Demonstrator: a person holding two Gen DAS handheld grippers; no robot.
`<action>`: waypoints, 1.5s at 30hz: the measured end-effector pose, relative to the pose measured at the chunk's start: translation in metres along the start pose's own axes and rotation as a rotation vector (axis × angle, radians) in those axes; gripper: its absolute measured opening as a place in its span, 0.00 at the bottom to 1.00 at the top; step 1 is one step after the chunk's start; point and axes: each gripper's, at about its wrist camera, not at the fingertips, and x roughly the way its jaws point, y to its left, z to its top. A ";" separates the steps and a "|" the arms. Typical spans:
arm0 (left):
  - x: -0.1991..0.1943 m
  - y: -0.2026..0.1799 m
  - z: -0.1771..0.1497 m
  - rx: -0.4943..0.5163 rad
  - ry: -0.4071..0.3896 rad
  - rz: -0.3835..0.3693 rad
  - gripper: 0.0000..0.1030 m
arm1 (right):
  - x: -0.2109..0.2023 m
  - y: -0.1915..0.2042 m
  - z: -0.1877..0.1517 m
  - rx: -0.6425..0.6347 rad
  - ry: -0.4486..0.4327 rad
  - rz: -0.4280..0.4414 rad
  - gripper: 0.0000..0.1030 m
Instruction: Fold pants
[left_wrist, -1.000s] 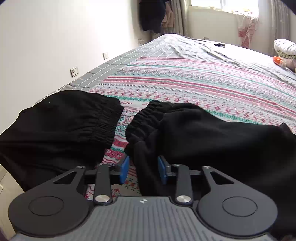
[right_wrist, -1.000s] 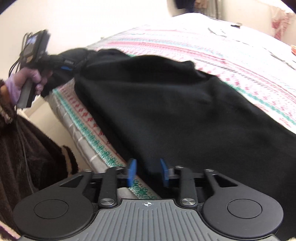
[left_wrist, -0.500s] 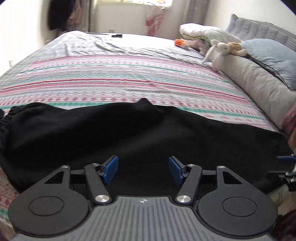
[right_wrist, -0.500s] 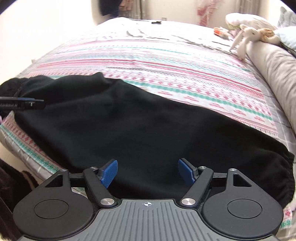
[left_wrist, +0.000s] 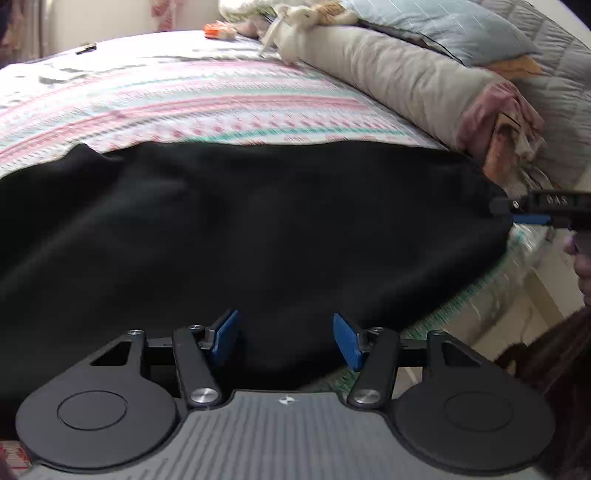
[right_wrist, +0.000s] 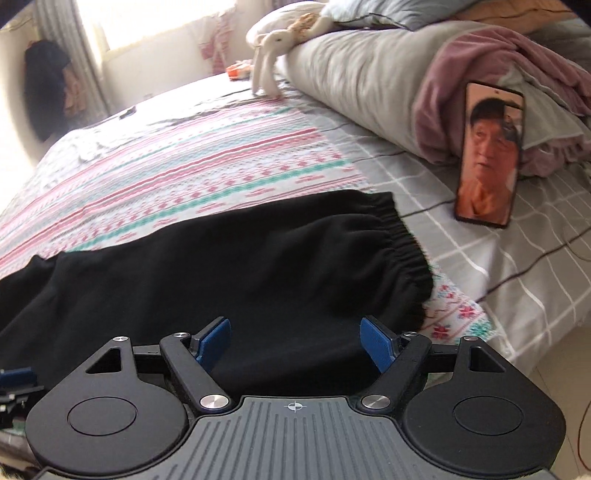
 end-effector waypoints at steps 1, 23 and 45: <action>-0.002 -0.007 0.000 0.050 -0.006 -0.034 0.73 | 0.000 -0.010 -0.003 0.031 -0.005 -0.021 0.76; -0.010 0.000 0.015 -0.074 -0.113 -0.108 0.81 | 0.038 -0.062 -0.006 0.352 0.034 -0.013 0.21; 0.018 0.085 0.044 -0.714 -0.102 -0.377 0.97 | 0.004 0.160 0.024 -0.438 -0.244 0.288 0.11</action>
